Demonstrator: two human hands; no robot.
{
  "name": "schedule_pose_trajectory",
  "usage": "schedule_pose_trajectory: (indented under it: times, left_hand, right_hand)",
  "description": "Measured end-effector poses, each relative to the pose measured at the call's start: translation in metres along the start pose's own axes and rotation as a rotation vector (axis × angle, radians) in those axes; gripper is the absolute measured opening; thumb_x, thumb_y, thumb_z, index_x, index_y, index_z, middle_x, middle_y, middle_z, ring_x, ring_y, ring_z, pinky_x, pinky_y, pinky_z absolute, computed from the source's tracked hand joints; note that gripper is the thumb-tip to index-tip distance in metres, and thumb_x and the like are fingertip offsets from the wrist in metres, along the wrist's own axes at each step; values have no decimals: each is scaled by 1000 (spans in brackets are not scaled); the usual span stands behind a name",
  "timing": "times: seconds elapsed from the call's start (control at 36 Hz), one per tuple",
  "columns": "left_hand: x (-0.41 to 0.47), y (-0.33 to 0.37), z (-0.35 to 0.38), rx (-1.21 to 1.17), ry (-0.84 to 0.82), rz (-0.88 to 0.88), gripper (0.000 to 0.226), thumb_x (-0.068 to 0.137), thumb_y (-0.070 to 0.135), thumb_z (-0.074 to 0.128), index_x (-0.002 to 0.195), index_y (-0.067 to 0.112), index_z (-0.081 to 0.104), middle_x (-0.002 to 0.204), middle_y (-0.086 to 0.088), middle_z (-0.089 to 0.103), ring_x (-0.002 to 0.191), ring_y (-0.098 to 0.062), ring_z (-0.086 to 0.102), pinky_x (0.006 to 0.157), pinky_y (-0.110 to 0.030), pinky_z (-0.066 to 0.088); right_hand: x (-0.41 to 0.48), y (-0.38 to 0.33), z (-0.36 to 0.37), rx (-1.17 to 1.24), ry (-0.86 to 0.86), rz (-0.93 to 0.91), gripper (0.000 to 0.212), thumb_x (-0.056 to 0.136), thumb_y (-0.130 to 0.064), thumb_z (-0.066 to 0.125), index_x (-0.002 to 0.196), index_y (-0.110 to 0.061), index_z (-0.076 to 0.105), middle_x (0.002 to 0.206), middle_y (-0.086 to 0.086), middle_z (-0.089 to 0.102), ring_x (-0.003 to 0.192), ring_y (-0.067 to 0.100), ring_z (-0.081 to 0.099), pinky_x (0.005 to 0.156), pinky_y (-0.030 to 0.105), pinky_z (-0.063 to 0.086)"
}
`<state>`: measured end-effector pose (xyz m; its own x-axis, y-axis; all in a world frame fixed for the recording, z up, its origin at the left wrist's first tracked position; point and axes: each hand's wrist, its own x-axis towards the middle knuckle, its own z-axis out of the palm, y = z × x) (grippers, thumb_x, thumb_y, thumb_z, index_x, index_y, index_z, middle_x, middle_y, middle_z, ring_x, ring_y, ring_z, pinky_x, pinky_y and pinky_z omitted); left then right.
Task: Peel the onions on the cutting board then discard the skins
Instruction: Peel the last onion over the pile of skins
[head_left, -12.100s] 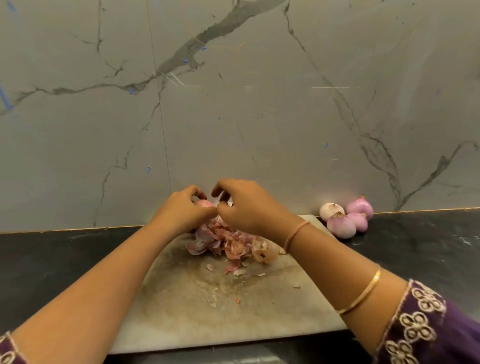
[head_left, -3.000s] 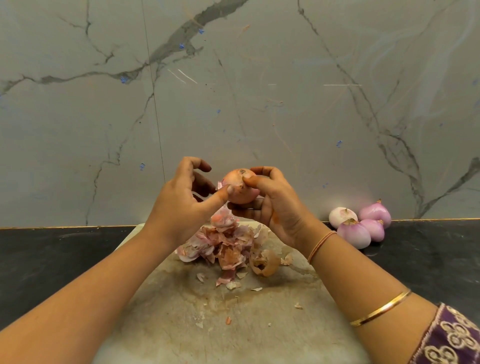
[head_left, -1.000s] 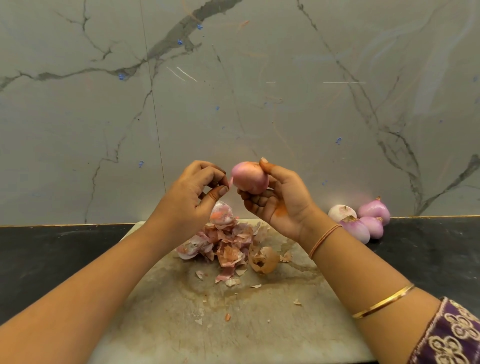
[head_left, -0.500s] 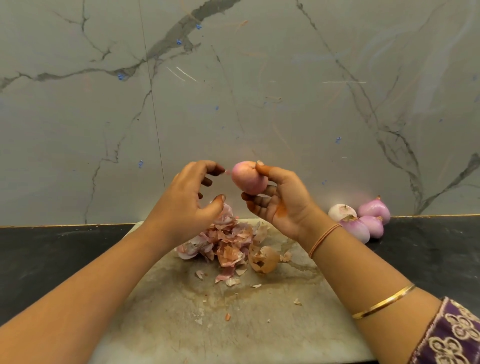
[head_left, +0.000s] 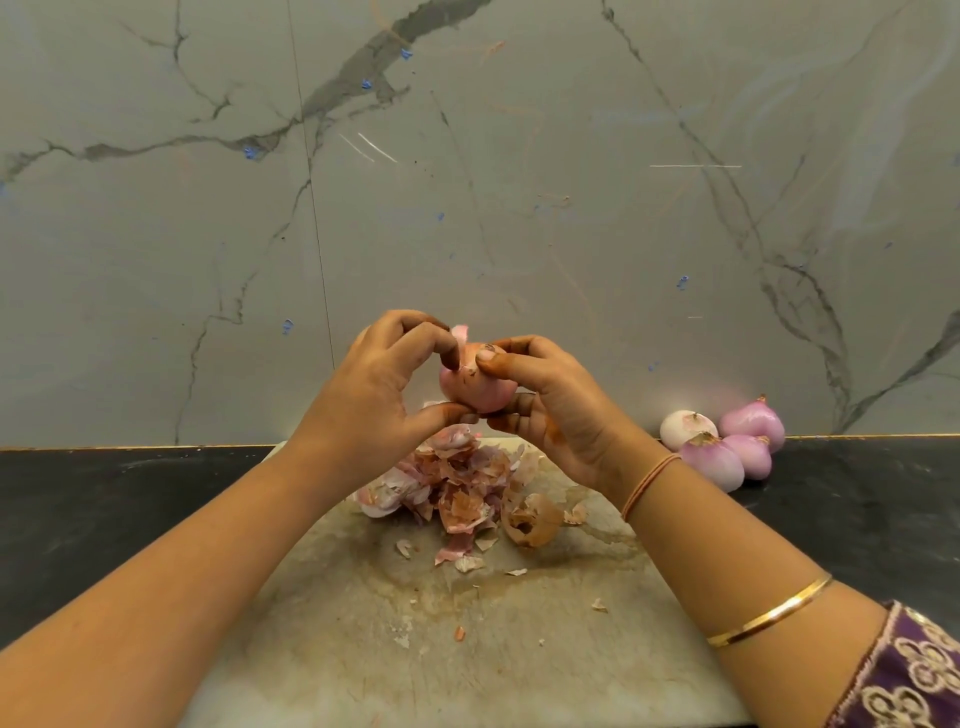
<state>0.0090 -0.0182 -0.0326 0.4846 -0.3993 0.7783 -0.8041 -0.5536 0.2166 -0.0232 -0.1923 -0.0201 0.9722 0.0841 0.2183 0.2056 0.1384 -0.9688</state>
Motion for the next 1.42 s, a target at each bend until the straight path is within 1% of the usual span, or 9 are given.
schedule_pose_trajectory:
  times: [0.08, 0.19, 0.31, 0.42, 0.69, 0.83, 1.06, 1.19, 1.42]
  left_hand:
    - [-1, 1, -1, 11, 13, 19, 37, 70, 56, 70, 86, 27, 56, 118, 10, 48, 108, -15, 48, 83, -27, 43]
    - [0, 7, -4, -37, 89, 48, 24, 74, 53, 62, 71, 34, 48, 106, 15, 52, 94, -1, 52, 75, -11, 42]
    - [1, 8, -4, -67, 135, 60, 27, 76, 47, 64, 89, 26, 53, 90, 9, 58, 86, -2, 54, 68, -18, 47]
    - [-1, 1, -1, -22, 62, 56, 48, 73, 54, 64, 115, 34, 52, 101, 15, 53, 97, -7, 52, 74, -17, 43]
    - [0, -1, 1, 59, 41, 10, 38, 70, 61, 57, 102, 41, 50, 100, 16, 44, 99, -7, 42, 77, -18, 39]
    - [0, -1, 1, 43, 33, -12, 39, 69, 53, 74, 98, 40, 52, 101, 15, 44, 100, -4, 37, 77, -21, 36]
    - [0, 1, 0, 61, -1, -50, 44, 67, 67, 56, 104, 45, 48, 105, 18, 41, 103, -2, 34, 81, -15, 33]
    - [0, 5, -1, 53, -31, -71, 39, 70, 47, 77, 97, 44, 49, 108, 13, 43, 105, -8, 35, 82, -18, 32]
    - [0, 10, -2, 60, -97, -119, 36, 68, 45, 74, 96, 36, 52, 113, 10, 42, 112, -12, 32, 91, -24, 28]
  right_hand:
    - [1, 1, 0, 6, 9, 5, 19, 91, -22, 63, 106, -13, 56, 106, 14, 63, 79, 23, 62, 57, 22, 52]
    - [1, 1, 0, -6, 35, 2, 26, 91, -23, 64, 111, -10, 56, 109, 15, 62, 79, 22, 62, 57, 21, 52]
    - [2, 2, -1, -13, 50, 3, 29, 90, -24, 65, 114, -9, 56, 110, 16, 62, 79, 22, 62, 57, 21, 52]
    - [1, 1, -1, -28, 49, -2, 26, 90, -26, 65, 110, -11, 56, 108, 14, 62, 79, 22, 62, 58, 22, 51]
    - [1, 1, 0, -7, 26, 5, 29, 91, -25, 64, 112, -8, 56, 107, 15, 64, 78, 21, 63, 55, 21, 50]
    - [1, 1, -1, -2, 23, 21, 29, 91, -25, 64, 113, -8, 55, 111, 18, 64, 80, 23, 63, 54, 20, 50]
    - [0, 1, -2, -2, -6, 26, 26, 91, -26, 64, 109, -9, 56, 108, 17, 64, 78, 22, 63, 54, 21, 50]
    - [1, 2, -2, -31, -7, 23, 25, 90, -26, 65, 108, -11, 56, 106, 15, 64, 79, 21, 63, 55, 20, 49]
    - [1, 3, -2, -78, -8, 14, 34, 87, -25, 68, 114, -8, 56, 105, 12, 65, 82, 20, 64, 57, 21, 50]
